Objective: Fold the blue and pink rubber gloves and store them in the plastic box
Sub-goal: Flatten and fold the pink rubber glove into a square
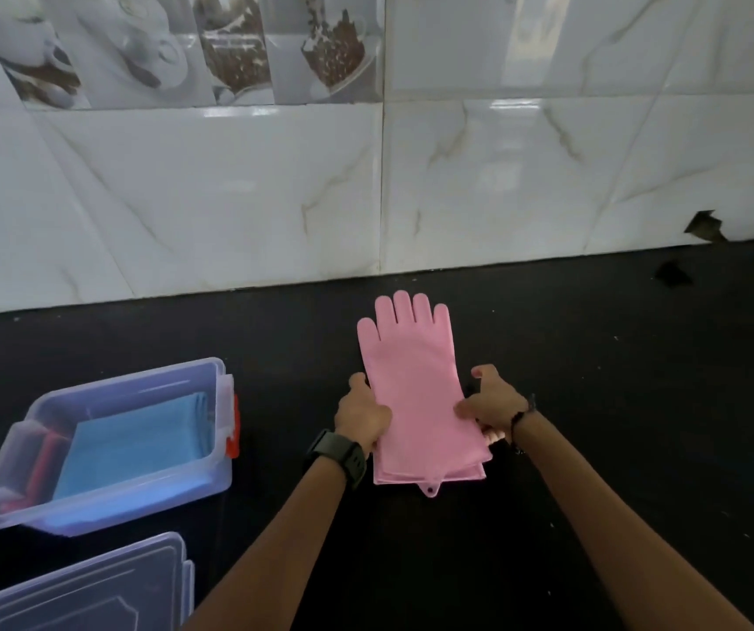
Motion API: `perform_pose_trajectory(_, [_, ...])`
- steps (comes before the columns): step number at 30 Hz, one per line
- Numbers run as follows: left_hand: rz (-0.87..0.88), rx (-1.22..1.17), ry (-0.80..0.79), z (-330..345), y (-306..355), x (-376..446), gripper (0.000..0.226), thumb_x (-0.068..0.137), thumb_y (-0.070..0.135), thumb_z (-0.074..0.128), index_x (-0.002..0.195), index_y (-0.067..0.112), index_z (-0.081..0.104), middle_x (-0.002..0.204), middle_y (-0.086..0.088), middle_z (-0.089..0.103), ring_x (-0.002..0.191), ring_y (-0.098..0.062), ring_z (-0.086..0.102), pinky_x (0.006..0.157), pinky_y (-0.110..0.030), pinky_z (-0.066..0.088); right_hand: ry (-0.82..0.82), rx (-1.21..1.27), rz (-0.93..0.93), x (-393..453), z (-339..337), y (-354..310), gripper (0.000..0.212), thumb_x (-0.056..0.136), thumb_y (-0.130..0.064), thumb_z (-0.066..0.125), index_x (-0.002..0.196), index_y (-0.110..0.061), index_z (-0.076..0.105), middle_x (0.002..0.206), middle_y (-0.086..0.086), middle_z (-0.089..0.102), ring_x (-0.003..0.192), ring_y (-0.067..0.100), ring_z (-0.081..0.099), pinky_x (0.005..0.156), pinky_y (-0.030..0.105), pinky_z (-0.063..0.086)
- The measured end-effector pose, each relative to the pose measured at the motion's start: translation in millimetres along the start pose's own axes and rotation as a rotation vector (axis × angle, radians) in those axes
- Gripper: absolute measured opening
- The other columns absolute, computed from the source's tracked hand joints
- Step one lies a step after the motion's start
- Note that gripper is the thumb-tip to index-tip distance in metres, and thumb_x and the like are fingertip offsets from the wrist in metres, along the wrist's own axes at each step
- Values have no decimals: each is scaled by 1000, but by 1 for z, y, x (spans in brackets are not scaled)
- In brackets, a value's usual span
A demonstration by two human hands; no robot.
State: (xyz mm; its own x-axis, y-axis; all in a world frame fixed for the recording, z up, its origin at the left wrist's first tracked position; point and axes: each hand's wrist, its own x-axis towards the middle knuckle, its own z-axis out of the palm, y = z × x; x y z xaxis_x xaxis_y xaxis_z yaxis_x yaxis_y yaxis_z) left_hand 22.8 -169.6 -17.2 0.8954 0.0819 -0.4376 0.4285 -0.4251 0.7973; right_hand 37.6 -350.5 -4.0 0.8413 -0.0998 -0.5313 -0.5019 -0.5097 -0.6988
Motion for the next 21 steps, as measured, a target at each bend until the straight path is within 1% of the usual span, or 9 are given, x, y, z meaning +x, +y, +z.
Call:
perform_pose_trajectory(2, [23, 103, 41, 0, -6, -5, 54, 88, 0, 44, 138, 10, 26, 130, -17, 51, 111, -35, 56, 94, -49, 52, -10, -81, -4, -10, 5, 8, 67, 83, -4, 58, 137, -19, 21, 103, 9, 51, 66, 19, 57, 42, 25, 46])
perform_pose_trajectory(4, [48, 219, 46, -1, -9, -11, 52, 89, 1, 45, 137, 7, 26, 128, -18, 52, 109, -34, 57, 92, -46, 53, 25, -158, -37, -14, 8, 13, 62, 84, -6, 58, 135, -16, 24, 93, 6, 49, 61, 17, 55, 45, 24, 47])
perform_pose_trajectory(8, [251, 664, 108, -9, -9, -22, 28, 93, 13, 43, 120, 7, 39, 114, -16, 59, 96, -31, 63, 78, -41, 55, 102, -405, -142, -16, 11, 21, 56, 87, -22, 59, 133, -15, 28, 106, 11, 56, 66, 14, 54, 54, 22, 47])
perform_pose_trajectory(10, [458, 859, 91, -15, -11, -18, 34, 94, 17, 41, 128, 11, 40, 120, -15, 53, 102, -30, 58, 86, -41, 54, 107, -485, -212, -17, 10, 22, 54, 89, -21, 56, 136, -20, 28, 113, 9, 59, 69, 13, 56, 58, 21, 50])
perform_pose_trajectory(12, [681, 1129, -30, -23, -12, -9, 41, 93, 10, 41, 133, 17, 40, 131, -14, 44, 115, -29, 49, 99, -43, 48, 136, -699, -394, -17, 5, 30, 49, 90, -18, 53, 134, -25, 34, 120, 6, 58, 87, 14, 59, 77, 26, 54])
perform_pose_trajectory(15, [916, 1410, -258, -34, -12, 6, 50, 87, 0, 52, 134, 15, 43, 141, -11, 42, 130, -29, 40, 113, -43, 35, 109, -1150, -805, -15, -7, 48, 41, 88, -22, 54, 128, -28, 45, 141, 4, 42, 127, 22, 41, 105, 36, 40])
perform_pose_trajectory(16, [966, 1445, -310, -37, -12, 11, 51, 86, 0, 54, 134, 13, 44, 142, -11, 44, 131, -29, 41, 113, -42, 34, 95, -1240, -924, -14, -12, 51, 42, 85, -25, 60, 126, -27, 50, 140, 3, 45, 129, 23, 41, 105, 37, 39])
perform_pose_trajectory(18, [1063, 1483, -349, -40, -12, 20, 45, 86, 3, 55, 131, 10, 47, 138, -12, 49, 127, -29, 47, 111, -40, 37, 126, -1302, -1137, -11, -19, 55, 48, 65, -32, 80, 110, -28, 64, 120, -1, 65, 113, 20, 61, 93, 35, 51])
perform_pose_trajectory(21, [1183, 1451, -337, -38, -16, 27, 31, 91, 13, 53, 122, 12, 55, 131, -9, 56, 122, -27, 51, 109, -37, 40, 194, -1292, -1256, -10, -17, 51, 49, 44, -41, 88, 91, -32, 73, 95, -9, 75, 89, 10, 72, 78, 27, 57])
